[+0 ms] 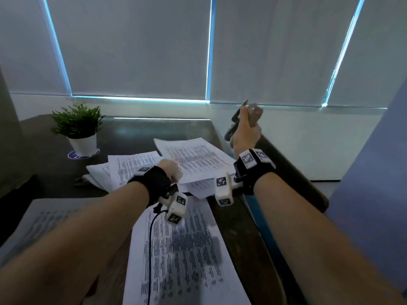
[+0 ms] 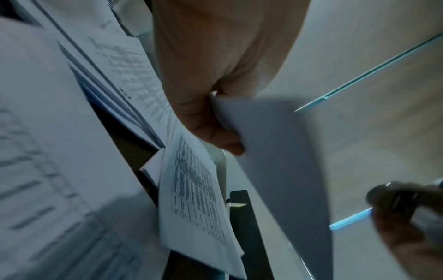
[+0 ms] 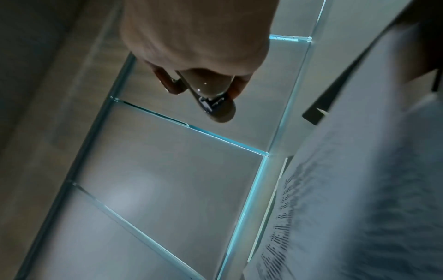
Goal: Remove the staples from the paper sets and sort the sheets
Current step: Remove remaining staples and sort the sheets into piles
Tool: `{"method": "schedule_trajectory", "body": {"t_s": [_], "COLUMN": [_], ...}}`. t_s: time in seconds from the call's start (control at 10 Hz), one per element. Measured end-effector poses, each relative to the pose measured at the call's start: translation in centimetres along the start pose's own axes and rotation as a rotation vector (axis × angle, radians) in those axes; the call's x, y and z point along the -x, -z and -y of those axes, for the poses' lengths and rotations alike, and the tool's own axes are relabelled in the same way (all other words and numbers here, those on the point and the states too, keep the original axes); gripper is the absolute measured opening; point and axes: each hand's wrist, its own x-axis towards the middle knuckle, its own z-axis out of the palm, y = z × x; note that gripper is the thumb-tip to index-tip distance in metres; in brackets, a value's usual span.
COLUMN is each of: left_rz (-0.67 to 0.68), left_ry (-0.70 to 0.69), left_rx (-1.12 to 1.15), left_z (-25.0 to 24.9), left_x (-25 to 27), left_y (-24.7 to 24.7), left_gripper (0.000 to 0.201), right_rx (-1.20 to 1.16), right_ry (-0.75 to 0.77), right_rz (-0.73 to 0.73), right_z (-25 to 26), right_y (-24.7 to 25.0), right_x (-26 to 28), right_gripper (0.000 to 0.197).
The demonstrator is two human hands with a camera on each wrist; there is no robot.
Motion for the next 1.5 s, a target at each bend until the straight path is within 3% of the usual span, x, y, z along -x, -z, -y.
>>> {"method": "schedule_trajectory", "body": {"t_s": [0.1,0.2,0.3,0.4,0.5,0.6,0.7,0.8,0.9,1.0,1.2,1.4,1.5], "left_rz": [-0.081,-0.083,-0.114,-0.135,-0.168,-0.252,-0.249,-0.112,-0.021,-0.037,-0.002,0.074,0.089], "left_ry": [0.059,0.054,0.088,0.092,0.089,0.115,0.139,0.162,0.196,0.161,0.006,-0.048,-0.029], "left_rx": [0.294,0.378,0.424,0.289,0.025,-0.089,-0.191,-0.231,-0.289,-0.326,-0.392,-0.500,-0.503], "left_z": [0.4,0.3,1.2,1.5,4.5,8.0,11.7,12.8,14.0,14.2,13.8,13.9,14.1], "left_x": [-5.6,-6.9,-6.7,-4.4,-1.4,1.7,3.2,4.3,4.3,4.7,5.6,5.9,6.0], "left_y": [-1.4,-2.6,-2.5,-1.4,0.8,2.7,3.4,2.9,2.1,1.7,1.3,1.3,1.0], "left_gripper": [0.026,0.034,0.026,0.021,0.037,0.027,0.032,0.026,0.066,0.071,0.056,0.056,0.067], "right_rx": [-0.012,-0.025,-0.047,-0.073,-0.250,-0.267,-0.213,-0.197,-0.152,-0.160,-0.170,-0.181,-0.224], "right_ry": [-0.187,-0.324,-0.431,-0.529,-0.669,-0.725,-0.780,-0.782,-0.757,-0.743,-0.716,-0.719,-0.733], "right_rz": [0.003,-0.046,-0.039,-0.005,0.102,0.139,0.148,0.171,0.238,0.248,0.253,0.267,0.307], "right_z": [-5.0,-7.7,-9.4,-10.4,-11.8,-13.7,-15.5,-16.0,-16.3,-16.6,-16.9,-17.3,-17.0], "right_y": [0.8,1.8,2.4,2.2,1.1,0.4,0.6,1.1,2.0,2.3,2.4,2.5,2.6], "right_x": [0.5,1.4,2.0,2.7,5.4,8.3,9.9,10.3,10.2,10.2,10.2,10.1,10.3], "right_gripper": [0.034,0.036,0.042,0.047,0.050,0.053,0.055,0.052,0.048,0.047,0.045,0.043,0.043]}}
